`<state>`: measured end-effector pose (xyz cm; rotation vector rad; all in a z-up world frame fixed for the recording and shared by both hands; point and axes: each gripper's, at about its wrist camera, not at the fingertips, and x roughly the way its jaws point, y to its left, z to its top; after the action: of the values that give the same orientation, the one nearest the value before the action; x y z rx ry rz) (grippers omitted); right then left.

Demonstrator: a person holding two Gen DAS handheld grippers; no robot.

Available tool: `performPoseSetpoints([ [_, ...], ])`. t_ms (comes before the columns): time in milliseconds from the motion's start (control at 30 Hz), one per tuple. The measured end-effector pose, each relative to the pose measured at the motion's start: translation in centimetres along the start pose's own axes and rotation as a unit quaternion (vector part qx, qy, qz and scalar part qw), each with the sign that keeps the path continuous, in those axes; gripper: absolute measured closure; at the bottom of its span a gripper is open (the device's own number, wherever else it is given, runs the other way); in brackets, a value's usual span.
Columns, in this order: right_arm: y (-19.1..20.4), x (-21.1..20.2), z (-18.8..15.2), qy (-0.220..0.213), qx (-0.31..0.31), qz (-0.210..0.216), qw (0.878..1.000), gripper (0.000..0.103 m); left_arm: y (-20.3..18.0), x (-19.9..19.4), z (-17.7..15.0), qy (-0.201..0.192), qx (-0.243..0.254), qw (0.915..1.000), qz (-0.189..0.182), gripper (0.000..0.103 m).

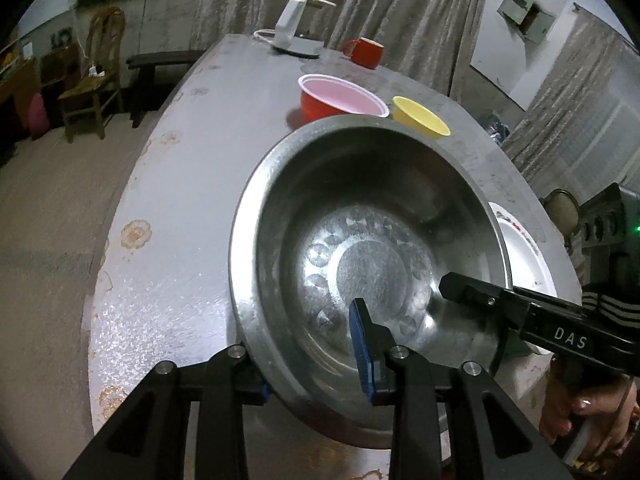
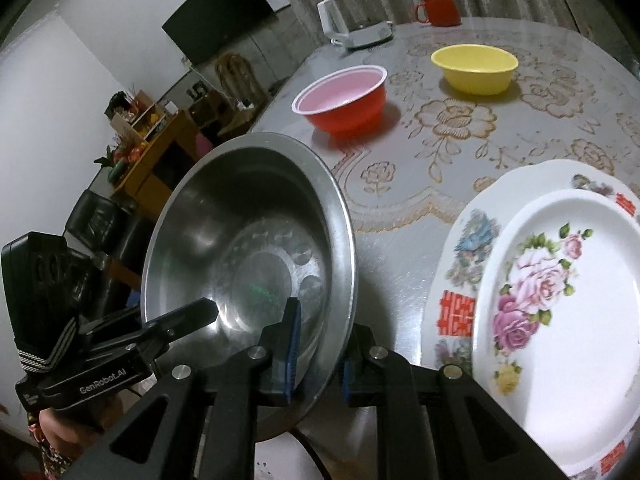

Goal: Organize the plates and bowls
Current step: 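Carry the steel bowl with the right gripper beside the plate stack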

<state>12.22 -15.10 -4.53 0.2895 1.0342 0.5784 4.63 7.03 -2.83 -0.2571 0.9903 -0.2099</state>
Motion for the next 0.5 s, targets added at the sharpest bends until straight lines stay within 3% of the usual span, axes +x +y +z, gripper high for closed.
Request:
performPoseSetpoints([
  [133, 0.1, 0.6, 0.1, 0.007, 0.001, -0.008, 1.000, 0.085, -0.1, 0.9, 0.3, 0.009, -0.004, 1.0000, 0.002, 0.072],
  [367, 0.8, 1.1, 0.7, 0.013, 0.000, -0.032, 0.999, 0.065, -0.2, 2.2, 0.4, 0.017, -0.009, 0.9998, -0.003, 0.070],
  [500, 1.1, 0.9, 0.7, 0.014, -0.011, -0.038, 0.999, 0.064, 0.1, 2.4, 0.7, 0.016, -0.011, 0.9998, -0.007, 0.070],
])
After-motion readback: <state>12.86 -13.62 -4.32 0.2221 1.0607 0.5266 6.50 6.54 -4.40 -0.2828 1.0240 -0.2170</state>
